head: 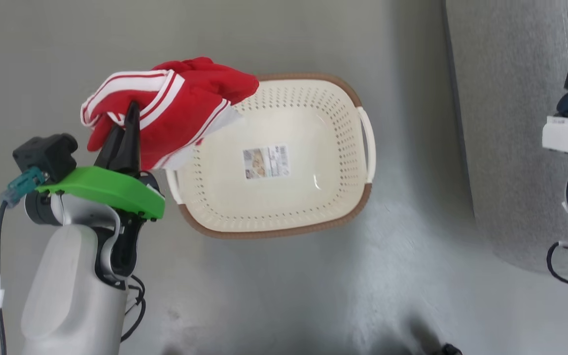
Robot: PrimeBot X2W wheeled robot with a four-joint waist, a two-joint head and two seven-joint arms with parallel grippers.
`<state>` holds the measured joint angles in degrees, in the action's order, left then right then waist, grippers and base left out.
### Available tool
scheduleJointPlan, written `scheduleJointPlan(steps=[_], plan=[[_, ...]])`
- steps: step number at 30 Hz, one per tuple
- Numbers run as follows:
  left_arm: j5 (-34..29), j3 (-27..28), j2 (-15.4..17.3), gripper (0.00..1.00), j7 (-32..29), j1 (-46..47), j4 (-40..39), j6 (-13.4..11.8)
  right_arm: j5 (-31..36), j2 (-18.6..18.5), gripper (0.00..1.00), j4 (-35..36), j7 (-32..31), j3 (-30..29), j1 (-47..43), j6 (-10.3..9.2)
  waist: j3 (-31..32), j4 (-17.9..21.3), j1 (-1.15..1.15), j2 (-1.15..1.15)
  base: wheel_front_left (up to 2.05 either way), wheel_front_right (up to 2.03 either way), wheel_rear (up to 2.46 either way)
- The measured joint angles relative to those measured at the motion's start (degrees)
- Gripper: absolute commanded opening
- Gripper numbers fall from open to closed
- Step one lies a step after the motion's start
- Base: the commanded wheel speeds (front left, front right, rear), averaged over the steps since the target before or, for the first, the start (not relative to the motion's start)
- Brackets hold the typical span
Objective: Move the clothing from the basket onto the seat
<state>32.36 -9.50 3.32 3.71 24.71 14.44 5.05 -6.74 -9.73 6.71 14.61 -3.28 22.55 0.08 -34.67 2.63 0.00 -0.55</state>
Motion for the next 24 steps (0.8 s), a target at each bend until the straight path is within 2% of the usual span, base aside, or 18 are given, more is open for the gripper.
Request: scheduleJointPlan(steps=[6,11,20,24], plan=[[1.6,1.2,0.0,0.00,1.8,-2.6,-0.1,0.0,0.2,0.5,1.00,-0.9,0.0,0.1,-3.5,0.74,5.5,-2.8,0.00,0.00,0.00,0.00,0.00],[1.6,1.7,0.2,0.00,2.5,-5.0,-0.5,0.0,0.3,1.1,1.00,-2.4,0.0,2.3,-6.0,2.31,10.1,-4.4,0.00,0.00,0.00,0.00,0.00],[1.5,1.3,2.0,0.00,1.6,-10.1,-1.0,0.0,0.4,2.5,1.00,-4.2,0.0,4.6,-9.7,3.54,18.2,-5.6,0.00,0.00,0.00,0.00,0.00],[0.7,0.2,3.5,0.00,0.6,-11.5,-2.2,0.1,0.4,2.6,1.00,-5.2,0.0,8.0,-11.7,5.01,21.7,-5.6,0.00,0.00,0.00,0.00,0.00]])
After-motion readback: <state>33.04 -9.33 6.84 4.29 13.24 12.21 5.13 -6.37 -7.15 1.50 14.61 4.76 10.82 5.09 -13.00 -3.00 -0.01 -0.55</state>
